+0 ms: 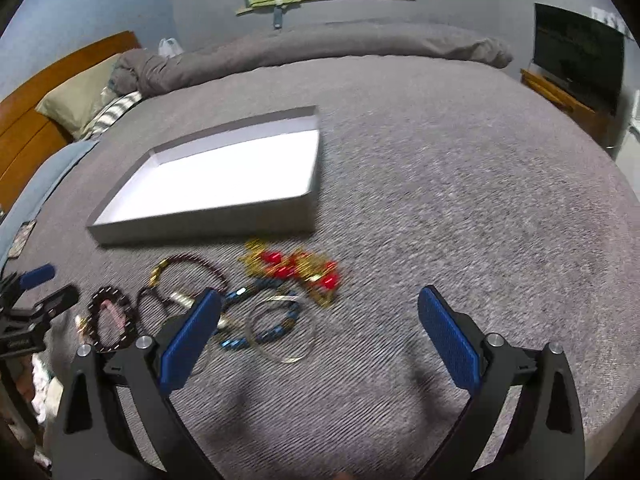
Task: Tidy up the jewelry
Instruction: 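Grasp the dark bead bracelet with the left tool while the right tool grasps the red-bead gold charm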
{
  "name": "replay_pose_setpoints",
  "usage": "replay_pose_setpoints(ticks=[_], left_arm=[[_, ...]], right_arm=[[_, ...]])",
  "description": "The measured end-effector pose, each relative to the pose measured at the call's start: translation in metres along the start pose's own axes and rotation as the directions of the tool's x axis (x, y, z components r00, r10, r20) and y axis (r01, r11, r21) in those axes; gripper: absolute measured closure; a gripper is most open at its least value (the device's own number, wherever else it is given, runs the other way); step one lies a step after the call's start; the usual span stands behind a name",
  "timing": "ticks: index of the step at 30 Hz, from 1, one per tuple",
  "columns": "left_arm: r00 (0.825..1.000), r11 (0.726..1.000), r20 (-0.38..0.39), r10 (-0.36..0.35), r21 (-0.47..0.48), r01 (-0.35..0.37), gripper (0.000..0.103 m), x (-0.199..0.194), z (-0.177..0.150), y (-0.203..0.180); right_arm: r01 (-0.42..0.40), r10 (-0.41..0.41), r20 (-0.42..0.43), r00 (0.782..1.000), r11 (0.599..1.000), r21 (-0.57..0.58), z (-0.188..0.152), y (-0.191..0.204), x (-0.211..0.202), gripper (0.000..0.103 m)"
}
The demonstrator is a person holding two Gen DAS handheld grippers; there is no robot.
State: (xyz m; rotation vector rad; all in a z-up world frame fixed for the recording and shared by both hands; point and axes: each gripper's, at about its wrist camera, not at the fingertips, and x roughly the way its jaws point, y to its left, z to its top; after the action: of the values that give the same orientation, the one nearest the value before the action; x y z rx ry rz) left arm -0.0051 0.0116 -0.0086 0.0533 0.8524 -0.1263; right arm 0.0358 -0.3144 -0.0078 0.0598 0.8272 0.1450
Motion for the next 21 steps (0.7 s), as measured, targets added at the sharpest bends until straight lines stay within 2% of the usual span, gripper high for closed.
replay_pose_setpoints(ticks=[1,3,6,10,15,21], left_arm=[[1.000,1.000,0.002,0.007,0.006,-0.007,0.003,0.000,0.000,0.001],[1.000,0.999,0.012,0.029,0.013,-0.029,0.003,-0.001,0.001,0.005],[0.999,0.999,0.033,0.031,0.009,-0.031,0.003,-0.005,0.001,0.013],[0.998,0.999,0.046,0.038,0.016,-0.039,0.003,-0.008,0.000,0.019],[0.999,0.999,0.033,0.041,0.006,-0.041,0.003,-0.007,-0.001,0.029],[0.999,1.000,0.025,0.022,0.017,-0.023,0.003,-0.010,-0.005,0.035]], right_arm=[[-0.001,0.001,-0.011,1.000,1.000,-0.004,0.001,-0.001,0.003,0.022],[-0.019,0.019,-0.034,0.999,1.000,-0.005,0.003,-0.002,0.009,0.040],[-0.034,0.033,-0.048,0.998,0.999,-0.021,0.003,0.000,0.015,0.056],[-0.035,0.032,-0.048,0.998,0.998,-0.058,0.003,0.007,0.018,0.064],[-0.029,0.024,-0.067,0.997,0.997,-0.074,0.005,0.009,0.028,0.079],[-0.052,0.049,-0.066,0.997,0.997,-0.049,0.008,0.003,0.028,0.085]])
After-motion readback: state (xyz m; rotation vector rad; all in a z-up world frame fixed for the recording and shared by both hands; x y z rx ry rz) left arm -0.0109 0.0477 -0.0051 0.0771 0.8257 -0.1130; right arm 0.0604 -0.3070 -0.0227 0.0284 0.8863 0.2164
